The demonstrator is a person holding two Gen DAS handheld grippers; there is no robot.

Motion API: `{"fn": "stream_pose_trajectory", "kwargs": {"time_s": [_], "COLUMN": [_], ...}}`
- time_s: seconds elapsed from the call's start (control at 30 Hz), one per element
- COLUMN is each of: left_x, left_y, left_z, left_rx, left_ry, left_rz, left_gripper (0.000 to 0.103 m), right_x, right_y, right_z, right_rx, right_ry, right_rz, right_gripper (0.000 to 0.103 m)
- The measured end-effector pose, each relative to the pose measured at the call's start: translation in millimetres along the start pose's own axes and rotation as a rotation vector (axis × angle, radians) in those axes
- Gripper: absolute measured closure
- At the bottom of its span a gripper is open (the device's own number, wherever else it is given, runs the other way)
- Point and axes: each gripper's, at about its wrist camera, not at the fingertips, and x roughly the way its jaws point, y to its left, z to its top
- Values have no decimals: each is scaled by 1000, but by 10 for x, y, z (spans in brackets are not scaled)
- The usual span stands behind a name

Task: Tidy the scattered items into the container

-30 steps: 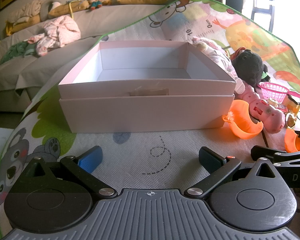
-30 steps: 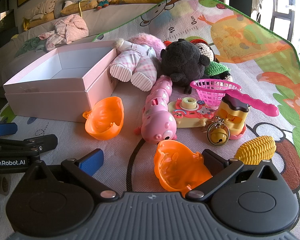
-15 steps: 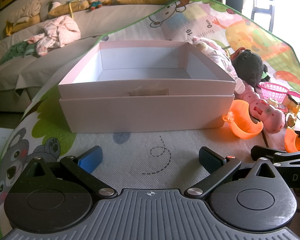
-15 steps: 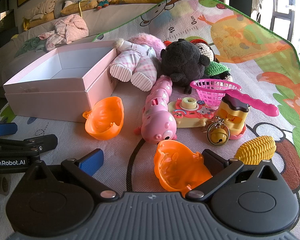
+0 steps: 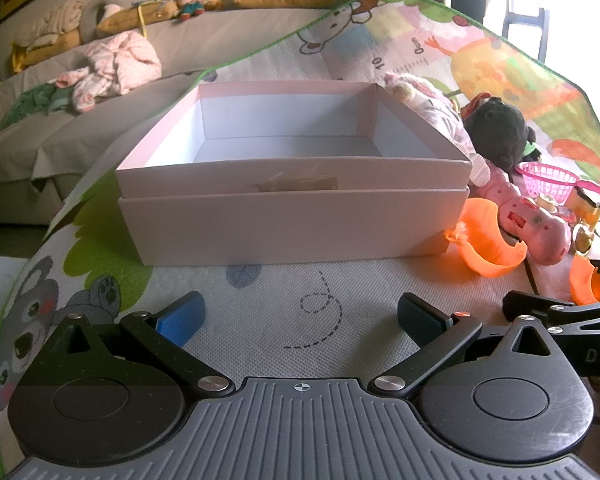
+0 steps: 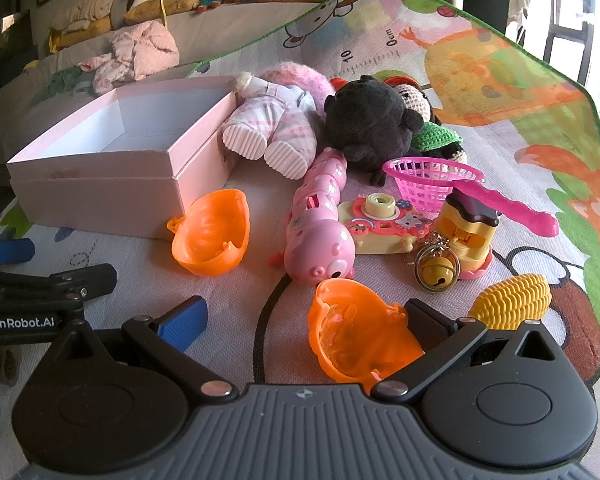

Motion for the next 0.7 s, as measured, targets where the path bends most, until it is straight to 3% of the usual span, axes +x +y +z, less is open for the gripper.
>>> {"fn": "stream_pose_trajectory", "kwargs": {"time_s": [0.5,0.6,0.7], "left_x": [36,38,30], "left_y": [-11,-4,-2], "left_z": [49,56,132], "left_rx": [17,19,23], "left_ry": [51,50,88], "left_rz": [-4,-7,-19], "left_gripper": [0,0,0], "right_x": [-25,-227,-480], "right_y": [-86,-156,-230], "right_z": [61,247,716], "right_rx": [-16,-29,-60], "right_ry": [39,-56,-199], "right_rz": [71,102,113], "right_gripper": [0,0,1]}}
